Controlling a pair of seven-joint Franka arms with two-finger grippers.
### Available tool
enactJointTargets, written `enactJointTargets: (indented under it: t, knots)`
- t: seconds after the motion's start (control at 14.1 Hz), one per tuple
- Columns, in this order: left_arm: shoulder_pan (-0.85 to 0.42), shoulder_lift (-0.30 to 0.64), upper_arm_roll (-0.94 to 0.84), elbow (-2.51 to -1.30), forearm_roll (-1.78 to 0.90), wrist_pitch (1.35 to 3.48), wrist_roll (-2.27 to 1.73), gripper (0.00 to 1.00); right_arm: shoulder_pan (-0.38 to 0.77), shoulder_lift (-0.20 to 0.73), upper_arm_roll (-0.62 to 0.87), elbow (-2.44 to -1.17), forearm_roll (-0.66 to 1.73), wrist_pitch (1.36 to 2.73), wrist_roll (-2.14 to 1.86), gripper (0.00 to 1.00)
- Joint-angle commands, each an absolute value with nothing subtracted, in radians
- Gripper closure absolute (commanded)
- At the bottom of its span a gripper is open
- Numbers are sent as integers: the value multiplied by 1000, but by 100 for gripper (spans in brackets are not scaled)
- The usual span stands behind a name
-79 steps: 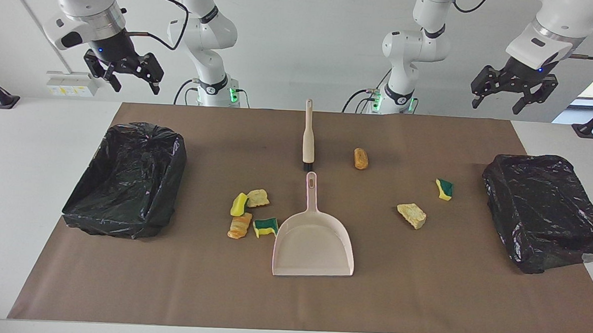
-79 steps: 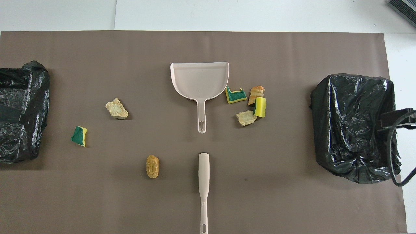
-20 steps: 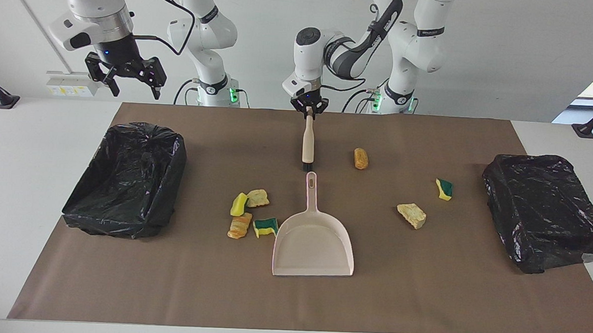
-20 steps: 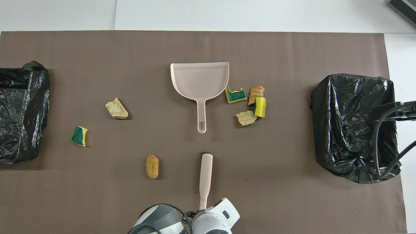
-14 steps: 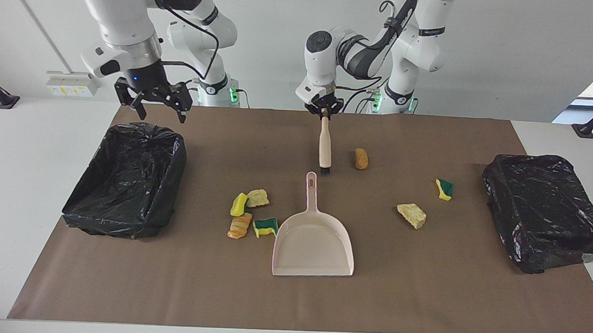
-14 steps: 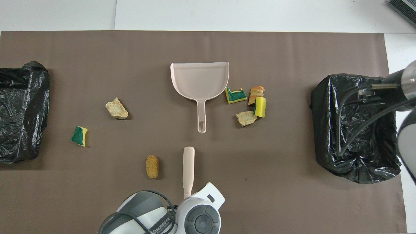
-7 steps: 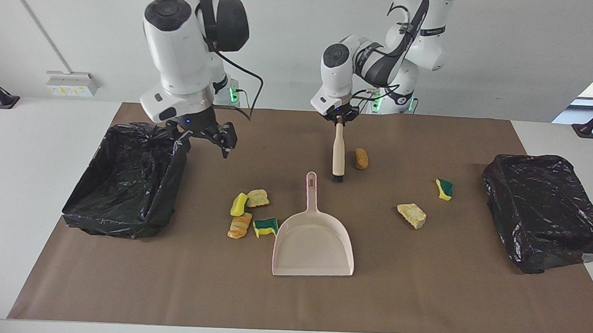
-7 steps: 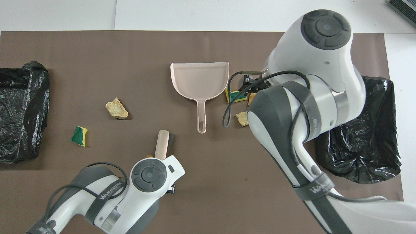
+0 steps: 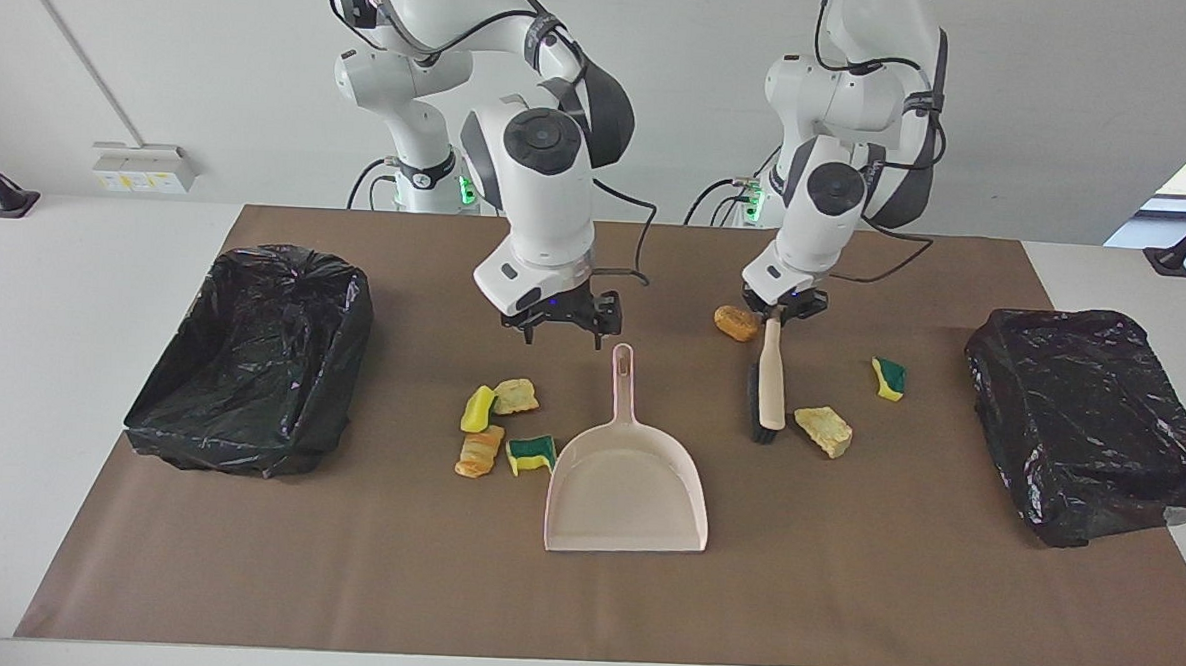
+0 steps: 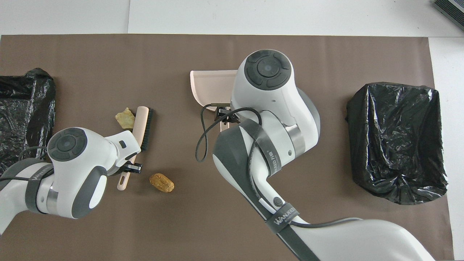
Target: Sweep and dump trash in bin
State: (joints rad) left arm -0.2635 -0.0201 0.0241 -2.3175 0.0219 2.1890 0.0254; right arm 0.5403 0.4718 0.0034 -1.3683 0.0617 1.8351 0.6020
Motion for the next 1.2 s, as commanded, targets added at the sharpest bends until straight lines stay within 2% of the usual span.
enactJointTargets:
  t: [0.0,0.28,0.5,0.71,0.78,0.92,0.99,1.13]
  knots:
    - [-207,76,9,-2168,40,2134,74,100,563,525,2,-1382,80,1913,624,0]
    - [-192,41,11,-2054,40,1956,74,100,583,531,2,-1468,75,2023,595,0]
    - [-181,69,11,-2025,110,2055,115,100,578,531,2,-1497,78,2048,548,0]
    - [-107,216,11,-1872,179,2098,285,100,584,534,2,-1516,75,2052,522,0]
    - [-74,276,11,-1797,193,2094,355,100,586,534,2,-1517,75,2046,508,16]
    - [-35,375,11,-1676,237,2100,483,100,584,534,2,-1514,77,2030,489,90]
    - [-17,405,11,-1639,279,2092,535,100,586,532,2,-1508,78,2013,489,100]
    - [-17,425,11,-1638,322,2094,583,100,578,534,5,-1500,78,1994,467,100]
